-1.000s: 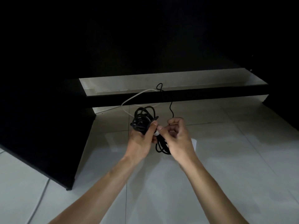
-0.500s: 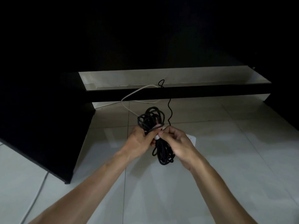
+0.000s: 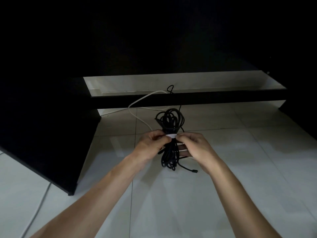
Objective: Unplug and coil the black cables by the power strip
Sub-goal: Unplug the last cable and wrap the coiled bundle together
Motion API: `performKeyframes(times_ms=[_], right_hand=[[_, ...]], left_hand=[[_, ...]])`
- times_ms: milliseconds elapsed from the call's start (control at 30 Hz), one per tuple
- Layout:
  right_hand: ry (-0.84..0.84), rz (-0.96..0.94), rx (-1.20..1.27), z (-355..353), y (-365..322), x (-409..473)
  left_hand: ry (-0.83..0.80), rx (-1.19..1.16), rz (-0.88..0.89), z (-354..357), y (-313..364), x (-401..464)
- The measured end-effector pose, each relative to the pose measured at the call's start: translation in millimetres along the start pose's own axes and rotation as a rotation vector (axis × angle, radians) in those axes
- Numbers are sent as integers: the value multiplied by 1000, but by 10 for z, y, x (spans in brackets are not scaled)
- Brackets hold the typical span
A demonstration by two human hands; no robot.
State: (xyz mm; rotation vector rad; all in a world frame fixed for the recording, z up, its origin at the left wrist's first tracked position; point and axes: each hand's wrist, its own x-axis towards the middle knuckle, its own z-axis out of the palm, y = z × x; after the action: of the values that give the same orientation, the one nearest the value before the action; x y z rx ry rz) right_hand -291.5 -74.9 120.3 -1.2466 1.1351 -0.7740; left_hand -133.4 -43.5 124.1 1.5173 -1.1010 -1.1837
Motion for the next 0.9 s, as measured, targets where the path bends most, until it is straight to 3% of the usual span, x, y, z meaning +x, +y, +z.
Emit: performKeyframes(times_ms=[200, 567, 800, 900], right_hand=[[-70, -21, -88, -46, -97, 34], [120, -255, -214, 60, -10, 18], [71, -190, -145, 81, 37, 85], [-30, -12, -157, 81, 8, 112]], left_hand=[[-6, -17, 9, -8, -16, 5], [-106, -39, 117, -56, 26, -14], [-87, 23, 167, -102, -53, 15], [-90, 137, 169, -147, -126, 27]])
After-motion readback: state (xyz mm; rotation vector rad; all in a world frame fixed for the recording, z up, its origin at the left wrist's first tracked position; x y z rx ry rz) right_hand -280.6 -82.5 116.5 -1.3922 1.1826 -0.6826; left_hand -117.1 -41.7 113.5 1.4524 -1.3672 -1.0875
